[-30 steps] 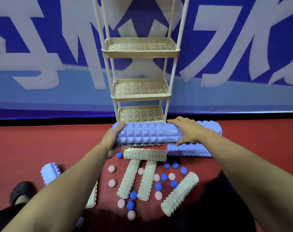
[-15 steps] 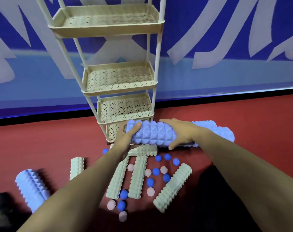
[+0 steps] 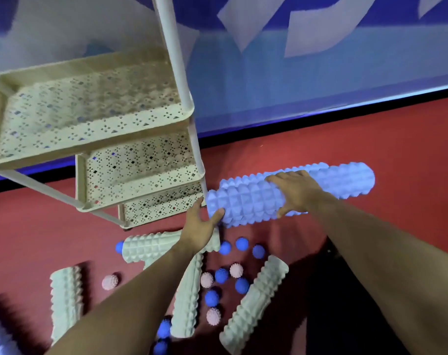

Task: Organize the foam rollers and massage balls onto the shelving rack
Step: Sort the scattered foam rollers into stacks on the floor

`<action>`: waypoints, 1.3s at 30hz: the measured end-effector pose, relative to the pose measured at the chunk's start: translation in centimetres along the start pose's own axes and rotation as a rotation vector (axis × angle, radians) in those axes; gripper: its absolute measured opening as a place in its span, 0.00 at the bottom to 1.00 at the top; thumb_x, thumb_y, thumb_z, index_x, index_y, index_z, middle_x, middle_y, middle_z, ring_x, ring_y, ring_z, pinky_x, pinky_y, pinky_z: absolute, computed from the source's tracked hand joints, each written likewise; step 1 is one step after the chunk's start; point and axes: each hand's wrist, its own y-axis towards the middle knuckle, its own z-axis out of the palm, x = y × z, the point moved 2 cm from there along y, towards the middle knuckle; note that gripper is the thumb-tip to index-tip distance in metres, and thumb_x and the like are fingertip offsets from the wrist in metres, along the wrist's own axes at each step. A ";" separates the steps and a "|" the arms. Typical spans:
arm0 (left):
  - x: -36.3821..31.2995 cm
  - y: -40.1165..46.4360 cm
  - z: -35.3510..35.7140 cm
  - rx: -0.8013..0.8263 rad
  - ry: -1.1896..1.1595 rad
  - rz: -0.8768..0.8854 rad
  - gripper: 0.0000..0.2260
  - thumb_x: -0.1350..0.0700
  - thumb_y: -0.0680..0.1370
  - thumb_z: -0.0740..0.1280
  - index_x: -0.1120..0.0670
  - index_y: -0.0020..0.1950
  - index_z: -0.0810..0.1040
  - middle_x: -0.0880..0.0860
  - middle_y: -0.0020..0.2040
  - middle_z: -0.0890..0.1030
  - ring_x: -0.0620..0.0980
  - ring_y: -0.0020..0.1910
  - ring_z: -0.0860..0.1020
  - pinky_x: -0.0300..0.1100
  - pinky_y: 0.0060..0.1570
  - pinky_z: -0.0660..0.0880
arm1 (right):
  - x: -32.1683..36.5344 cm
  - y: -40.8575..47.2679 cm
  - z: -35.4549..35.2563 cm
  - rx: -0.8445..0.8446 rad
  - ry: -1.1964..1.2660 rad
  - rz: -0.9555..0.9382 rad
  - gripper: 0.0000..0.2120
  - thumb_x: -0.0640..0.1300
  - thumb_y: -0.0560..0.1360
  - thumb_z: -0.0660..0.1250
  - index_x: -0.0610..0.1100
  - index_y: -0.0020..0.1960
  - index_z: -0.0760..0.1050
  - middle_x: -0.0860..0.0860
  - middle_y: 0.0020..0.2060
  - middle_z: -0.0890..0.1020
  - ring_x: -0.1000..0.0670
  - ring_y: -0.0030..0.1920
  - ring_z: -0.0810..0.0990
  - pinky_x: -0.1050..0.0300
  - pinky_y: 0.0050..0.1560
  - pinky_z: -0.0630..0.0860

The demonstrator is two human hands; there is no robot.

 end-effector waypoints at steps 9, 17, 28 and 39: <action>3.4 6.0 4.0 0.022 0.377 0.036 0.28 0.42 0.79 0.67 0.48 0.76 0.64 0.55 0.69 0.70 0.52 0.69 0.70 0.40 0.69 0.62 | -3.6 7.8 7.7 0.079 -0.007 0.117 0.52 0.61 0.62 0.80 0.54 0.78 0.57 0.54 0.73 0.68 0.48 0.74 0.65 0.47 0.74 0.55; 3.4 8.0 5.4 0.093 0.450 0.048 0.27 0.43 0.80 0.65 0.49 0.76 0.62 0.55 0.69 0.70 0.54 0.68 0.71 0.38 0.63 0.62 | -3.8 8.8 10.1 0.042 -0.025 0.167 0.51 0.58 0.71 0.74 0.51 0.82 0.45 0.51 0.80 0.55 0.46 0.80 0.51 0.44 0.79 0.42; 0.0 1.1 0.2 0.025 0.737 0.157 0.33 0.35 0.79 0.57 0.53 0.78 0.62 0.55 0.73 0.68 0.58 0.70 0.69 0.51 0.71 0.65 | 4.5 1.8 3.9 -0.290 0.200 -0.006 0.35 0.59 0.77 0.67 0.48 0.79 0.62 0.48 0.76 0.68 0.44 0.76 0.65 0.46 0.76 0.56; 0.6 -16.4 -14.3 -0.176 0.950 0.217 0.35 0.31 0.79 0.50 0.48 0.81 0.55 0.52 0.79 0.61 0.56 0.75 0.64 0.54 0.72 0.64 | 24.9 -8.9 -4.8 -0.393 0.165 -0.177 0.35 0.67 0.76 0.52 0.51 0.78 0.63 0.48 0.74 0.70 0.45 0.74 0.67 0.44 0.75 0.59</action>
